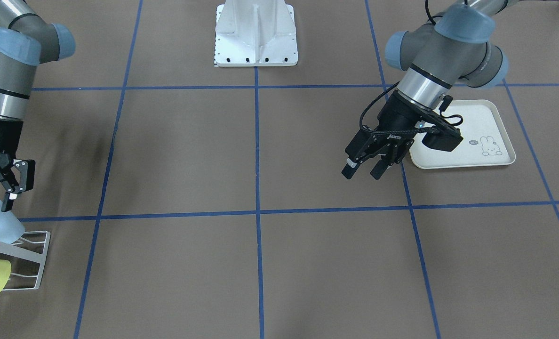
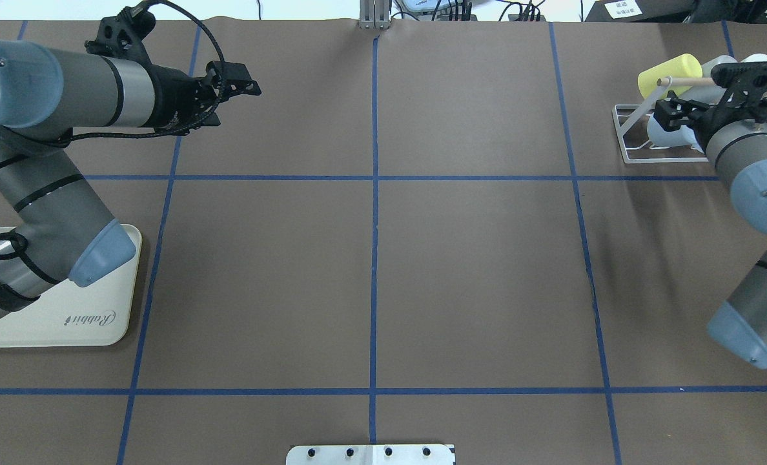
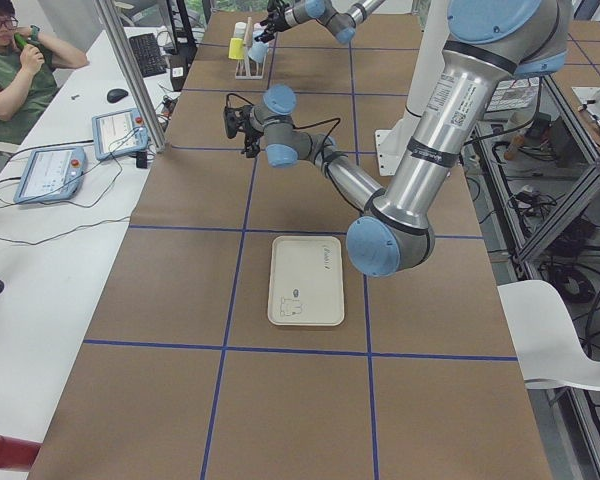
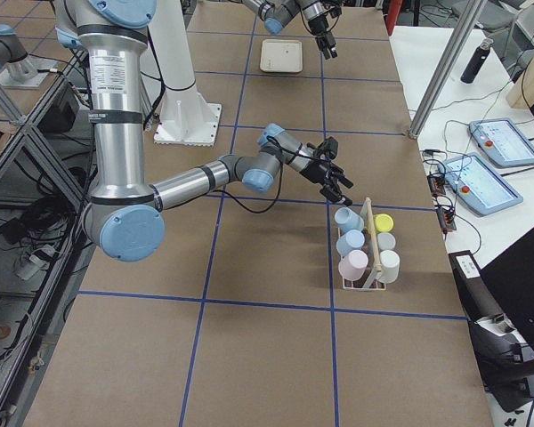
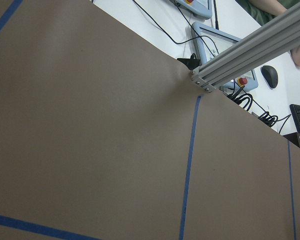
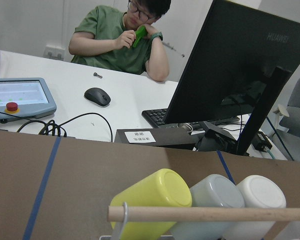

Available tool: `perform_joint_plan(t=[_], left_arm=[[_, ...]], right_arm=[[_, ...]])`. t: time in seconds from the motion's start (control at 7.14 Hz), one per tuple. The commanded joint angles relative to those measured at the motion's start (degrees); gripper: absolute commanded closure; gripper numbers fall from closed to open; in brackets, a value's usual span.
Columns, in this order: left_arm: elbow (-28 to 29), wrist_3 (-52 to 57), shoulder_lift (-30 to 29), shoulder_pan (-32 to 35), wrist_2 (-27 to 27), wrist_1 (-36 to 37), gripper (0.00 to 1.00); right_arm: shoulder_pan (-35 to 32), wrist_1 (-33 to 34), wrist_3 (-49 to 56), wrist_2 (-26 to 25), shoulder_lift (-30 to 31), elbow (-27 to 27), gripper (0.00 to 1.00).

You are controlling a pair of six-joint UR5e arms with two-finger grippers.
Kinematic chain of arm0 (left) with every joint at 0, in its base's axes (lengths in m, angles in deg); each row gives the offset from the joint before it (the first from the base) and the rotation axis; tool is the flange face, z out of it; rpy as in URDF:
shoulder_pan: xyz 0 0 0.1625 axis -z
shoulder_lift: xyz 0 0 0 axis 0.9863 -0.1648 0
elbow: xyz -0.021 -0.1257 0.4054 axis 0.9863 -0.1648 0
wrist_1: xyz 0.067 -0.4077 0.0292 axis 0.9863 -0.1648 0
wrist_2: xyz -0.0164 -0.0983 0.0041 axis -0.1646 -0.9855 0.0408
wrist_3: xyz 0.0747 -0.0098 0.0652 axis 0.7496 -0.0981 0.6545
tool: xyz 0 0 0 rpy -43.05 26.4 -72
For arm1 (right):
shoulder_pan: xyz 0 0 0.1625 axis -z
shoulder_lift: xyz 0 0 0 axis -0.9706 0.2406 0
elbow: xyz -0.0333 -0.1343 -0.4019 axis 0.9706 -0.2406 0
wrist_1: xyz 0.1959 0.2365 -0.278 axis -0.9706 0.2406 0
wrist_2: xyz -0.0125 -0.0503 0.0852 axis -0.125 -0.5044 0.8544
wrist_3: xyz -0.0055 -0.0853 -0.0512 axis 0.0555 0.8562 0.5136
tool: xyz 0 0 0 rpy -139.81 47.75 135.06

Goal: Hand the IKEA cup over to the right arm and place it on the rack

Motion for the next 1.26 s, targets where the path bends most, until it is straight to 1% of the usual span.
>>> perform_joint_plan(t=[0.0, 0.14, 0.28, 0.42, 0.56, 0.7, 0.84, 0.98, 1.12], left_arm=[[-0.18, 14.00, 3.62, 5.30, -2.07, 3.58, 0.00], [-0.61, 25.31, 4.25, 9.95, -5.04, 10.05, 0.00], [-1.23, 37.61, 6.35, 14.17, -6.12, 15.95, 0.00], [-2.02, 50.52, 10.98, 16.39, -6.13, 19.92, 0.00], [-2.11, 59.44, 12.51, 18.59, -6.30, 24.83, 0.00], [-2.20, 69.88, 14.26, 19.83, -6.30, 29.93, 0.00], [-2.29, 77.12, 17.41, 20.88, -7.09, 31.46, 0.00], [-2.38, 79.28, 20.32, 22.20, -9.44, 31.39, 0.00], [-2.81, 79.21, 23.39, 24.82, -15.30, 31.30, 0.00]], right_arm=[[-14.23, 5.15, 10.56, 25.85, 0.40, 2.86, 0.00], [-19.78, 10.57, 16.54, 36.77, -0.30, 2.51, 0.00], [-23.32, 16.63, 21.91, 44.62, -1.09, 2.51, 0.00], [-25.36, 24.18, 25.62, 52.70, -3.27, 2.33, 0.00], [-26.42, 29.82, 28.70, 56.27, -3.46, 2.68, 0.00], [-27.04, 33.88, 32.65, 56.91, -3.38, 2.33, 0.00], [-27.22, 36.01, 32.95, 59.01, -3.55, 2.77, 0.00], [-27.48, 35.68, 32.17, 59.29, -3.47, 2.68, 0.00], [-27.49, 35.16, 32.33, 58.94, -2.94, 2.86, 0.00]])
